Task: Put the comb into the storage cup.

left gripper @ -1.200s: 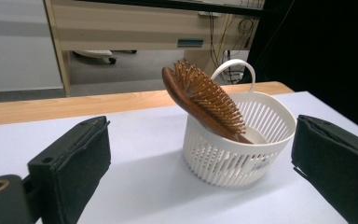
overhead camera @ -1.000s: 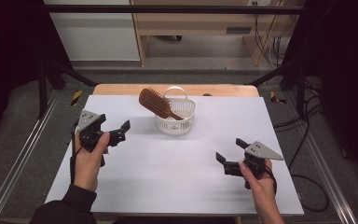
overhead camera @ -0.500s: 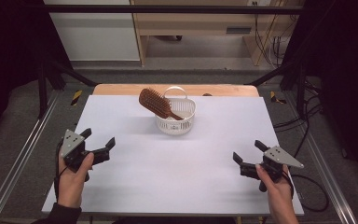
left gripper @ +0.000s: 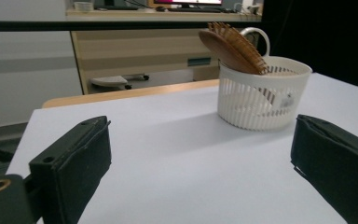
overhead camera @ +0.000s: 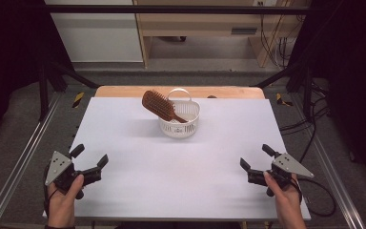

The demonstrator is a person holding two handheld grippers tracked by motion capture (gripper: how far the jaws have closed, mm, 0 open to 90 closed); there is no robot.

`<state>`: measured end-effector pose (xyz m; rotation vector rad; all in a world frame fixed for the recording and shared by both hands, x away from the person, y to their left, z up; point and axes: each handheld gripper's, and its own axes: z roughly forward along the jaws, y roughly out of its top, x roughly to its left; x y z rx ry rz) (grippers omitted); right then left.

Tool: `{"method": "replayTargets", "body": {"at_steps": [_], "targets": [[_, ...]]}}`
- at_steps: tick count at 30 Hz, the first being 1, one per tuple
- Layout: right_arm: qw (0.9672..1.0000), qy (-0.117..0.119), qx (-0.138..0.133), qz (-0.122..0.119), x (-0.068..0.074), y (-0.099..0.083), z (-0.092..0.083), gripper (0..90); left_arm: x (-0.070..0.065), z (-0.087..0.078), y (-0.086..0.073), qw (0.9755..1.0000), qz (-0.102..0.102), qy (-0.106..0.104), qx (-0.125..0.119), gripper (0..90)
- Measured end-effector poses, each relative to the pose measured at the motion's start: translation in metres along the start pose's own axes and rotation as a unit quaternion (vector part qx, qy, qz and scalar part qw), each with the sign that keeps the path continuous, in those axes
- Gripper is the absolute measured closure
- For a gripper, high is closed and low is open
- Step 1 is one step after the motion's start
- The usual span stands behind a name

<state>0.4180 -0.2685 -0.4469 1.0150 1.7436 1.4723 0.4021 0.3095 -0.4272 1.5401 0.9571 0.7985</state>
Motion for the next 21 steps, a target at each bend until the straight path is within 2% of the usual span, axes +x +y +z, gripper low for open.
{"method": "replayTargets", "body": {"at_steps": [2,11,15,17,21], "targets": [[1.0,0.003,-0.004,0.0,0.0,-0.001,0.0,3.1,-0.005,-0.002,-0.002,0.9999,0.007,-0.012,0.002,4.7],[0.9999,0.015,-0.007,-0.001,0.004,-0.002,0.004,2.9,-0.017,-0.008,-0.006,0.9993,0.019,-0.031,-0.011,4.5],[0.9998,0.021,-0.006,0.0,0.006,-0.003,0.007,2.9,-0.019,-0.011,-0.006,0.999,0.025,-0.031,-0.02,4.4],[0.9996,0.028,-0.003,-0.003,0.01,-0.004,0.008,2.9,-0.02,-0.015,-0.004,0.9982,0.036,-0.027,-0.04,4.4],[0.9993,0.037,-0.001,-0.008,0.014,-0.004,0.01,2.8,-0.021,-0.017,-0.002,0.9974,0.038,-0.021,-0.057,4.4]]}}
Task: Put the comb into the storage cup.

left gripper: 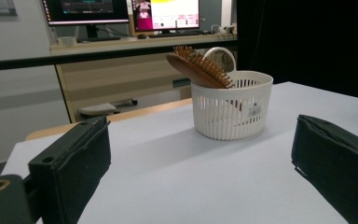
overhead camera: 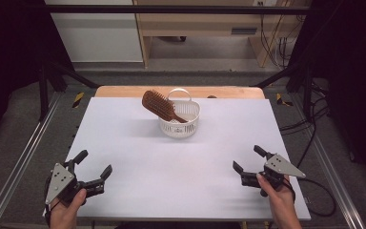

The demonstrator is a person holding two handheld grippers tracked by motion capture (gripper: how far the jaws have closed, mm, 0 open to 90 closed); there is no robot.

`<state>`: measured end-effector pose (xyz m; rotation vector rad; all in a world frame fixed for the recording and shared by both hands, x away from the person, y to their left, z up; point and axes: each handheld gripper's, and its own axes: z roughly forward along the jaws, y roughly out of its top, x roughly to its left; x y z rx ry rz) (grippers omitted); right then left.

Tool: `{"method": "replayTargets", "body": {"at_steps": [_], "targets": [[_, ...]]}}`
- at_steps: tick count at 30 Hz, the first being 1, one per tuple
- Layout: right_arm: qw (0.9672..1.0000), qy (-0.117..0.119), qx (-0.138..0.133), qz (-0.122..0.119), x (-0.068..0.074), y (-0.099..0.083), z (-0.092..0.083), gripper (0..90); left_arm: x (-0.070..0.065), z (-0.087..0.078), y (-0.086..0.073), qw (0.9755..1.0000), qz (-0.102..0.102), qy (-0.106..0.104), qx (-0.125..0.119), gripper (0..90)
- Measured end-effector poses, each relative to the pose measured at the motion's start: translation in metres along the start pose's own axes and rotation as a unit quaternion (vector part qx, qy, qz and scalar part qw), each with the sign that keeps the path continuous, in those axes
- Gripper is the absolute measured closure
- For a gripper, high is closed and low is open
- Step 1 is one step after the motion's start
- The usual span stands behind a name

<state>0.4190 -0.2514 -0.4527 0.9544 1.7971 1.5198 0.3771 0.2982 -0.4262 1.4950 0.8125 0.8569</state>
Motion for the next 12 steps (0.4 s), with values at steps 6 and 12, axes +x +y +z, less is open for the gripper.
{"method": "replayTargets", "body": {"at_steps": [6,12], "targets": [[0.9999,0.008,0.006,-0.005,0.005,-0.001,0.004,2.8,0.001,0.001,-0.004,1.0,-0.005,0.004,-0.003,4.3],[0.9999,0.012,0.009,-0.006,0.012,0.001,0.01,2.8,0.002,0.006,-0.01,0.9997,-0.017,0.012,0.016,4.4]]}}
